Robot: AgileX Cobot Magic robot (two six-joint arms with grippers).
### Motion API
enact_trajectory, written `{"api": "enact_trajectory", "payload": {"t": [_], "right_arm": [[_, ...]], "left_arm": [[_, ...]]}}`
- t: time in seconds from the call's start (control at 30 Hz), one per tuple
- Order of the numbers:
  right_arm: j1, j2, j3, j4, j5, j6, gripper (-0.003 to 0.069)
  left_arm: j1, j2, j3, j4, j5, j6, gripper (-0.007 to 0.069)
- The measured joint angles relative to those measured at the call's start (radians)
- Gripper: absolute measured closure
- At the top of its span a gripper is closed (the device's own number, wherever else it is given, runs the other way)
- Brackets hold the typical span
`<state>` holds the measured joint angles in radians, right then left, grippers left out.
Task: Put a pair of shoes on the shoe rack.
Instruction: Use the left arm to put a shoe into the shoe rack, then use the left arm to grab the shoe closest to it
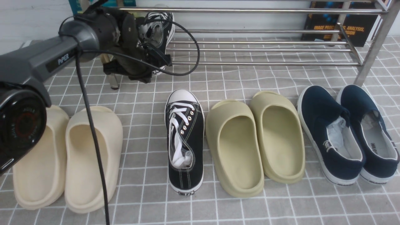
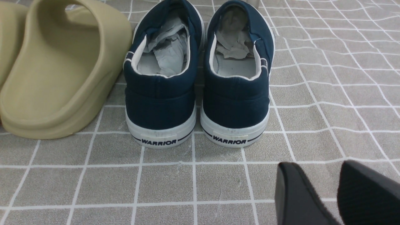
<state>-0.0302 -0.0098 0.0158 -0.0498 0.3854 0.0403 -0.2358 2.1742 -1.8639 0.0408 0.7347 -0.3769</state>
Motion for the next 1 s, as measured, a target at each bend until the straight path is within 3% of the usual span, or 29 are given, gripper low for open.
{"api": "enact_trajectory", "payload": {"t": [0.1, 0.37, 0.5, 0.63, 0.87, 1.0], "right_arm": [[0.0, 0.0, 0.0, 0.0, 0.0, 0.0, 0.0414], [0.0, 0.0, 0.0, 0.0, 0.0, 0.0, 0.0414], [0.0, 0.0, 0.0, 0.0, 0.0, 0.0, 0.0414], [0.0, 0.0, 0.0, 0.0, 0.0, 0.0, 0.0414], [0.0, 0.0, 0.0, 0.0, 0.0, 0.0, 0.0414], [0.0, 0.0, 0.0, 0.0, 0.0, 0.0, 0.0414]], "left_arm": [[0.0, 0.0, -0.016, 0.005, 0.026, 0.004, 0.0638], [0.001, -0.084, -0.212, 0.069, 0.322, 0.029, 0.0615], [0.001, -0.19, -0.369, 0.073, 0.489, 0.123, 0.0606], [0.0, -0.317, -0.419, 0.065, 0.516, 0.165, 0.0605], [0.0, -0.59, -0.348, -0.014, 0.517, 0.168, 0.0605], [0.0, -0.756, -0.131, -0.033, 0.517, 0.167, 0.0605]]}}
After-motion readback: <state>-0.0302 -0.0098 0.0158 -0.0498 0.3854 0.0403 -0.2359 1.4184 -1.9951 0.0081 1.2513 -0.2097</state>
